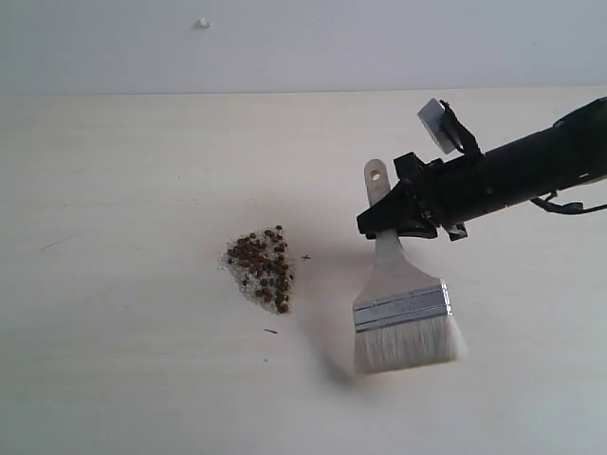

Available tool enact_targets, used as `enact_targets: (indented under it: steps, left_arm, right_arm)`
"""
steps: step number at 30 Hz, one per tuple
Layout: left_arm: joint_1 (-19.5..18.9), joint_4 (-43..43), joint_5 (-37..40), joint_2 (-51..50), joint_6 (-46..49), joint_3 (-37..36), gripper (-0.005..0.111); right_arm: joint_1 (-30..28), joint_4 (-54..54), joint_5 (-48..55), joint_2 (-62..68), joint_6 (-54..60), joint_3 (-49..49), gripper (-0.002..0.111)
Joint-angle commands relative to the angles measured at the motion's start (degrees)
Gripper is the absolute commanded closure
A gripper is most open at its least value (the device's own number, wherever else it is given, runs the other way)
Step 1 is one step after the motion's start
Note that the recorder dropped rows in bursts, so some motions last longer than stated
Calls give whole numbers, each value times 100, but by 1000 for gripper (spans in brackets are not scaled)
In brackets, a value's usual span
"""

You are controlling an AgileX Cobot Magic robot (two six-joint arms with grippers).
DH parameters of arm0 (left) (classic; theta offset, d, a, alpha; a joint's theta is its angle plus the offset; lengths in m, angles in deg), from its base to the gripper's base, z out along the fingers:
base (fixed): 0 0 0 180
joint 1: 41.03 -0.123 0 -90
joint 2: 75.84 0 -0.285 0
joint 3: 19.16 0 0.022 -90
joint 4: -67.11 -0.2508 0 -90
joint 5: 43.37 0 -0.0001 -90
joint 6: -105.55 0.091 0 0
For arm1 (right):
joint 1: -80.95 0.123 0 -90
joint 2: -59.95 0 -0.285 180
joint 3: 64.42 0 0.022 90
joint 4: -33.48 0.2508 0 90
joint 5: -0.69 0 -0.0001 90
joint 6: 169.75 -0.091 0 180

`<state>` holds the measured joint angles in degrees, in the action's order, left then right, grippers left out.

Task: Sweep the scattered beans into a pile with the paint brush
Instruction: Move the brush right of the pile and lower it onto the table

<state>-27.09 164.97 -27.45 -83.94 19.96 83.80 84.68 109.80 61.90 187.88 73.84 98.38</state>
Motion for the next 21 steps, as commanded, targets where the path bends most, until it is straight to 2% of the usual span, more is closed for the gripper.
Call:
enact_targets:
  steps: [1,12,19,21]
  left_arm:
    - [-9,27,-16,31,-21,-18,107]
    - [-9,27,-16,31,-21,-18,107]
    - [-9,27,-16,31,-21,-18,107]
    - [-9,27,-16,31,-21,-18,107]
  right_arm:
    - [22,312,-360,-11,222,-191,108]
    - [53,-22,7,157,-122,-191,108]
    - [95,-50,-268,194,-249,-191,108]
    - [95,-226,-550,194,-641,-191,106]
